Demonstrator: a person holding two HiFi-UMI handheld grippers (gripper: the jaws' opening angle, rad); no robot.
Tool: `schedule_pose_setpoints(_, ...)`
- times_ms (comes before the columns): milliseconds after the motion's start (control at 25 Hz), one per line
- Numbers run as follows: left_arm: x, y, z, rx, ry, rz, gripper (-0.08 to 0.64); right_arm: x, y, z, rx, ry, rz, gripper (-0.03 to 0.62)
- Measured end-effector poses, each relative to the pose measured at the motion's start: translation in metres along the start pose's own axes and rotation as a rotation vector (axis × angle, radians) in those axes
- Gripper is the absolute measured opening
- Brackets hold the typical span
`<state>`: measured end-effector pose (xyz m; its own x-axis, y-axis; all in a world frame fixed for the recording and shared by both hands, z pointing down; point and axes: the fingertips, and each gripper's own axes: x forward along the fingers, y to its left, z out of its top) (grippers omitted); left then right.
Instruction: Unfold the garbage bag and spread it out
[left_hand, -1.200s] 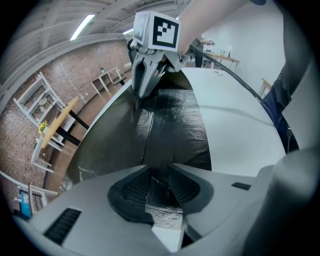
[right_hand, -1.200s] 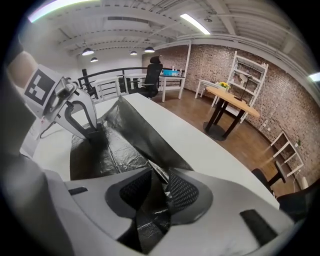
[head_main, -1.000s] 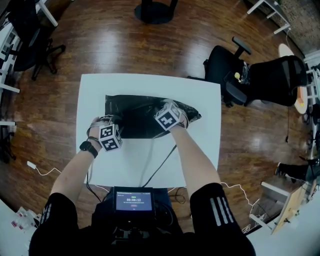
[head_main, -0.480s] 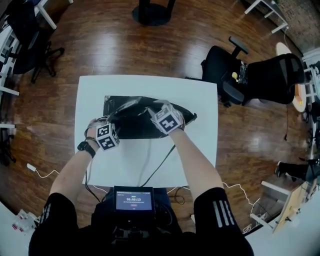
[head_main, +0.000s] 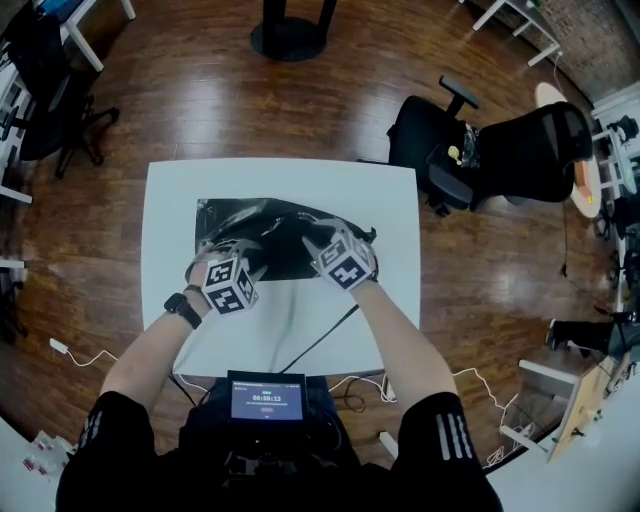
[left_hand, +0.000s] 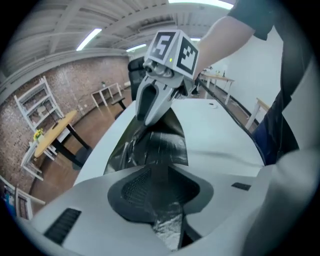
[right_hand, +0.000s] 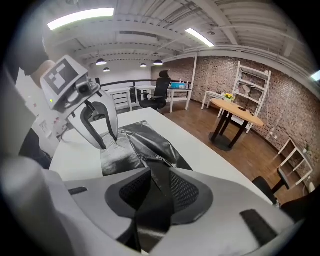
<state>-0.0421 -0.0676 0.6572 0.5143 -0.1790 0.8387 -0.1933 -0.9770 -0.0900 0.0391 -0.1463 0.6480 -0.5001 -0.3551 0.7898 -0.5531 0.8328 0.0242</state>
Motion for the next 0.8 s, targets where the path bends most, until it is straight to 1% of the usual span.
schedule_pose_setpoints(80,0.016,-0.01,0.017,0.015,-0.011,-0.021,0.11,-0.007,-0.005,-0.012,-0.011,0.034,-0.014,0.132)
schedule_pose_setpoints(240,0.05,-0.031,0.046,0.003,-0.02,-0.075,0.11,-0.017,-0.02,-0.03,-0.019,0.1,-0.034,0.13)
schedule_pose_setpoints(360,0.071,-0.036,0.071,0.012,-0.02,-0.083,0.11,-0.019,-0.031,-0.042,-0.026,0.143,-0.039,0.13)
schedule_pose_setpoints(440,0.083,-0.037,0.085,0.011,-0.021,-0.084,0.11,-0.02,-0.038,-0.046,-0.048,0.161,-0.049,0.13)
schedule_pose_setpoints(560,0.105,-0.045,0.091,0.029,0.012,-0.108,0.11,-0.019,-0.046,-0.049,-0.075,0.182,-0.049,0.131)
schedule_pose_setpoints(800,0.129,-0.063,0.085,0.064,0.082,-0.171,0.115,-0.01,-0.048,-0.063,-0.054,0.21,0.021,0.14)
